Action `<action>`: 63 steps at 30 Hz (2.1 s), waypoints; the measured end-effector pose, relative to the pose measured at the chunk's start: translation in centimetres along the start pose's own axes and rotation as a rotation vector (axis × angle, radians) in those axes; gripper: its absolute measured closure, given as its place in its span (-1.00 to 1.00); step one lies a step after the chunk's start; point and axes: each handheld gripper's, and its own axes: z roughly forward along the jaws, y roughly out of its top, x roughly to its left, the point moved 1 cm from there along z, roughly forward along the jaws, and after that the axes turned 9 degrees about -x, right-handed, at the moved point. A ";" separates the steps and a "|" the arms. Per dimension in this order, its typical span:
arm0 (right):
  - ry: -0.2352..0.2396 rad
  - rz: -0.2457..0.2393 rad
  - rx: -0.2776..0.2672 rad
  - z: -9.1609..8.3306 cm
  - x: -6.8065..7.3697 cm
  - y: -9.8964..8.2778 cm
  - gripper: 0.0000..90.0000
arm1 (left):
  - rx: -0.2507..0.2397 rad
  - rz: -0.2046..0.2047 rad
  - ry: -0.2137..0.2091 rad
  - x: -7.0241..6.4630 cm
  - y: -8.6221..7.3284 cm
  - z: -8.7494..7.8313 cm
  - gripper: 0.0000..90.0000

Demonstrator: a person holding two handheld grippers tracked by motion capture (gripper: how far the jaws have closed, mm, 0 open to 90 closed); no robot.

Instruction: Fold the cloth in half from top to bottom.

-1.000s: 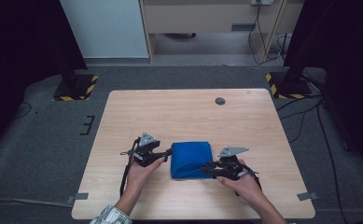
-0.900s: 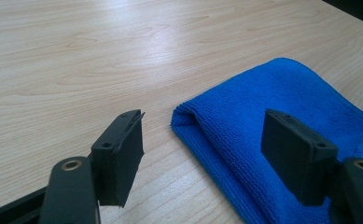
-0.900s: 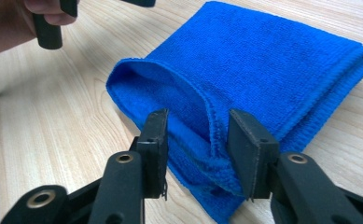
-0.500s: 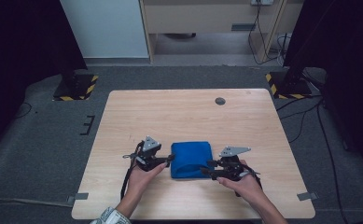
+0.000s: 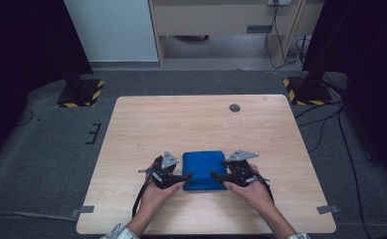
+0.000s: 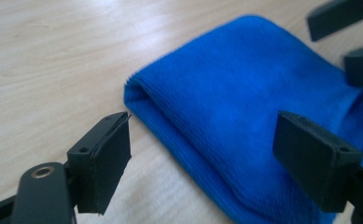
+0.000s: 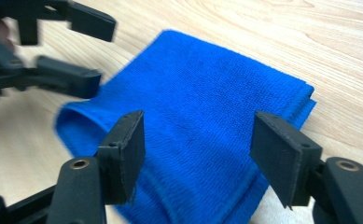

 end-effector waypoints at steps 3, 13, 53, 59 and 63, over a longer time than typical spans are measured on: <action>-0.009 -0.019 0.023 0.6 0.2 -0.2 -0.27 | 0.009 0.008 -0.010 -0.3 -0.3 0.0 -0.59; -0.035 -0.148 0.110 1.2 1.3 -1.9 -0.41 | -0.009 0.022 0.032 0.2 0.1 -0.5 -0.68; -0.203 0.026 -0.040 -3.3 -7.6 0.3 -0.82 | 0.049 -0.101 0.214 9.6 -1.2 -3.8 -0.83; -0.228 0.067 -0.003 -4.1 -9.1 -1.5 -0.83 | 0.091 -0.082 0.234 10.2 -1.8 -3.7 -0.82; -0.223 0.076 0.028 -4.4 -9.8 -2.0 -0.85 | 0.114 -0.065 0.242 10.5 -2.0 -3.7 -0.82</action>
